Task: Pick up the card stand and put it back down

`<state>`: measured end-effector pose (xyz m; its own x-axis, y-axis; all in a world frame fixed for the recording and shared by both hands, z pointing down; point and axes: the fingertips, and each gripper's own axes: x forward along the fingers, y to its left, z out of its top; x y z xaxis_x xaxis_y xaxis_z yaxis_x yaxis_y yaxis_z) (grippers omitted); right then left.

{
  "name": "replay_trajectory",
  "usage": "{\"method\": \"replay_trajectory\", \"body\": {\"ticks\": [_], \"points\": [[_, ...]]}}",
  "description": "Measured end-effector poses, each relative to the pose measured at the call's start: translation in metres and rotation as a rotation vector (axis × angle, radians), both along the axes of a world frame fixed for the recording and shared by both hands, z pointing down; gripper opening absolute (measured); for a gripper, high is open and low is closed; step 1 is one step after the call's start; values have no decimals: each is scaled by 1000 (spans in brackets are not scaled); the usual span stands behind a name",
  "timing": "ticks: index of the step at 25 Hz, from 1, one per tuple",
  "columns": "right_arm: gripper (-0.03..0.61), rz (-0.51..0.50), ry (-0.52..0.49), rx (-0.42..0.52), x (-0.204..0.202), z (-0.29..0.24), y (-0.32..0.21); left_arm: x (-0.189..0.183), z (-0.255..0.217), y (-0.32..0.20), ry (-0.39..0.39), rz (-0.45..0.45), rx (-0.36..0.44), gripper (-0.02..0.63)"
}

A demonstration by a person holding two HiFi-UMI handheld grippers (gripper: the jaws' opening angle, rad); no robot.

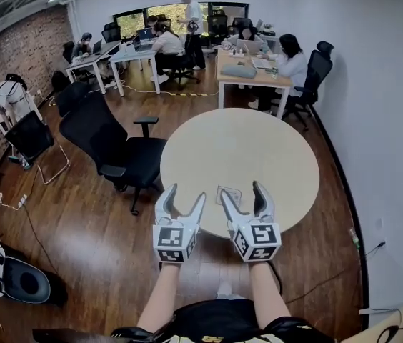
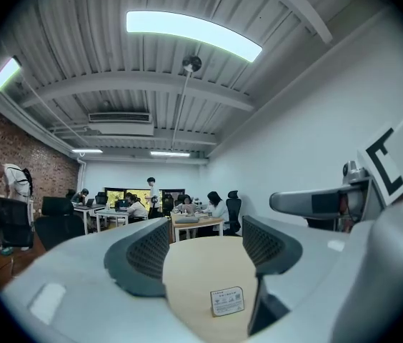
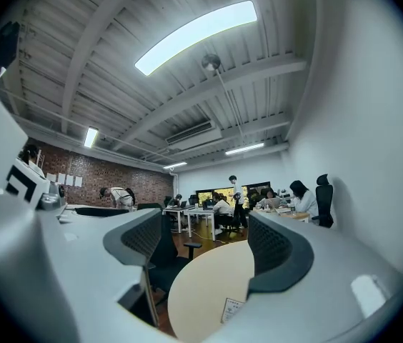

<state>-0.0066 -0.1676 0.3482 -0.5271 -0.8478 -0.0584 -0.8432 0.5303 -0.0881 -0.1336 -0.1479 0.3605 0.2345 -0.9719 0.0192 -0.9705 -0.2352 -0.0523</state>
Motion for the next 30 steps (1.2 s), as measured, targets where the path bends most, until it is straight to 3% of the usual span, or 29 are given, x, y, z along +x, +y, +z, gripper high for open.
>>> {"method": "replay_trajectory", "body": {"ticks": [5,10,20,30], "points": [[373,17,8,32,25,-9,-31,24,-1,-41,-18,37,1,321],[367,57,-7,-8,44,9,-55,41,11,-65,-36,85,-18,321],[364,152,3,-33,42,11,-80,34,17,-110,-40,190,-51,321],[364,204,28,-111,45,44,-89,29,38,-125,-15,230,-101,322]]}}
